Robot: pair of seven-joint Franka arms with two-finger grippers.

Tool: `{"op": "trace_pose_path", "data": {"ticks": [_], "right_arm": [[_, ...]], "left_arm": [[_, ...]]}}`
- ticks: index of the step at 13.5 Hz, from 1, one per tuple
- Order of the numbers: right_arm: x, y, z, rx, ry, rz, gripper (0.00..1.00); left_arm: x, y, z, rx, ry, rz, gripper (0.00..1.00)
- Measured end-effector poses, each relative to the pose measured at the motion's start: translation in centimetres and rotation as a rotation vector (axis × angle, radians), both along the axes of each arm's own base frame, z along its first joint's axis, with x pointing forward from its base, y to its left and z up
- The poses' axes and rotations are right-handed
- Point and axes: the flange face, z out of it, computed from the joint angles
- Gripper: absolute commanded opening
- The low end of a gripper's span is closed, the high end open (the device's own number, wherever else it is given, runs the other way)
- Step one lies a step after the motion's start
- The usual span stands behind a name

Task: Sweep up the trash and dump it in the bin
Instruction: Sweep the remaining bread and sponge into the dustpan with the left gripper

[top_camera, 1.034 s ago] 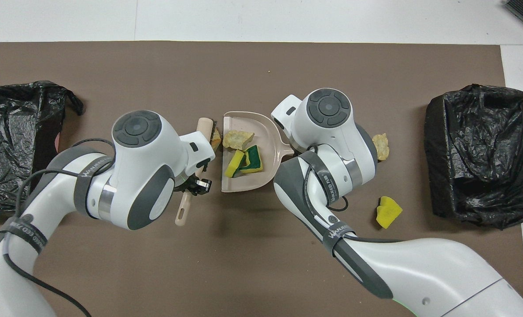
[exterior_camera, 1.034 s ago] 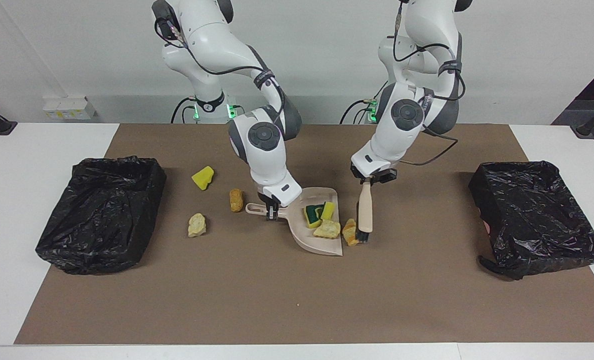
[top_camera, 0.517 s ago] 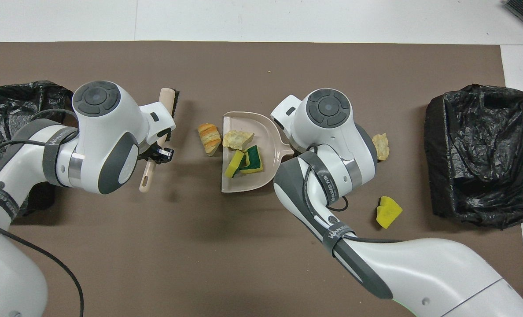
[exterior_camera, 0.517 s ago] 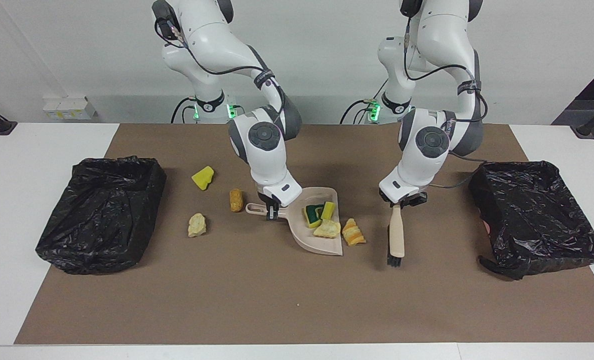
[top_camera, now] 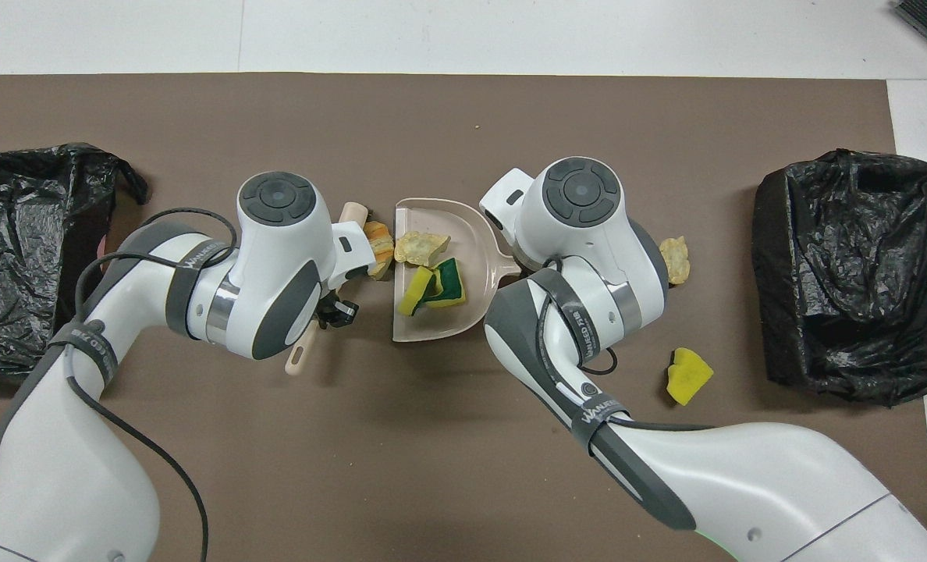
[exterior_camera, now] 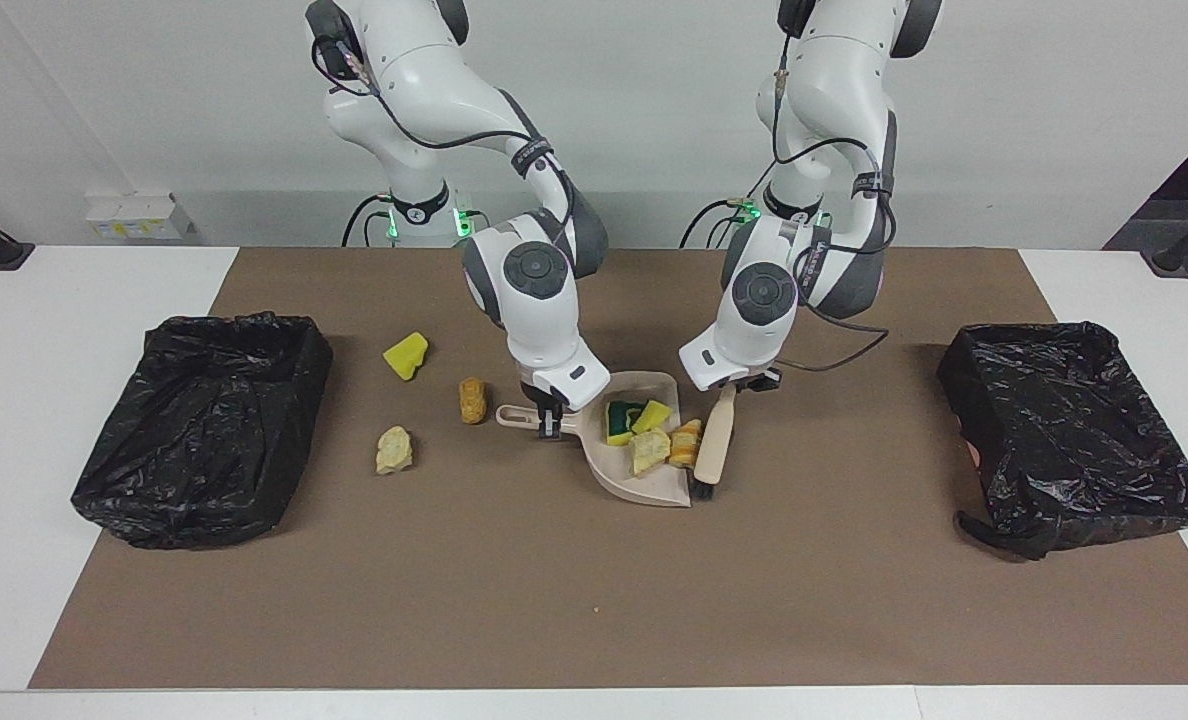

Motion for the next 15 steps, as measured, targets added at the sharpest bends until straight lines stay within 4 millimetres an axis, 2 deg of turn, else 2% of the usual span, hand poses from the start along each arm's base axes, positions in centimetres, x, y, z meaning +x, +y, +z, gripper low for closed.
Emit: {"op": "trace_pose_path", "data": {"ticks": [4,7,10,15], "right_arm": [[0.0,0.0,0.0,-0.001,-0.001,0.002,0.00],[0.0,0.0,0.0,-0.001,-0.002,0.009,0.00],[0.1,-0.2,0.0,0.001,-0.006,0.041,0.00],[0.2,-0.3,0.0,0.002,-0.009,0.047,0.00]], "left_arm": [[-0.6,-2.0,1.7,-0.093,0.023,0.117,0.00],[-0.7,-1.9,3.7,-0.075,0.002,0.261,0.00],[-0.7,-1.5,4.8,-0.051,0.000,0.356,0.00],[-2.4,-1.0,7.4,0.003,0.050,0.419,0.00]]}}
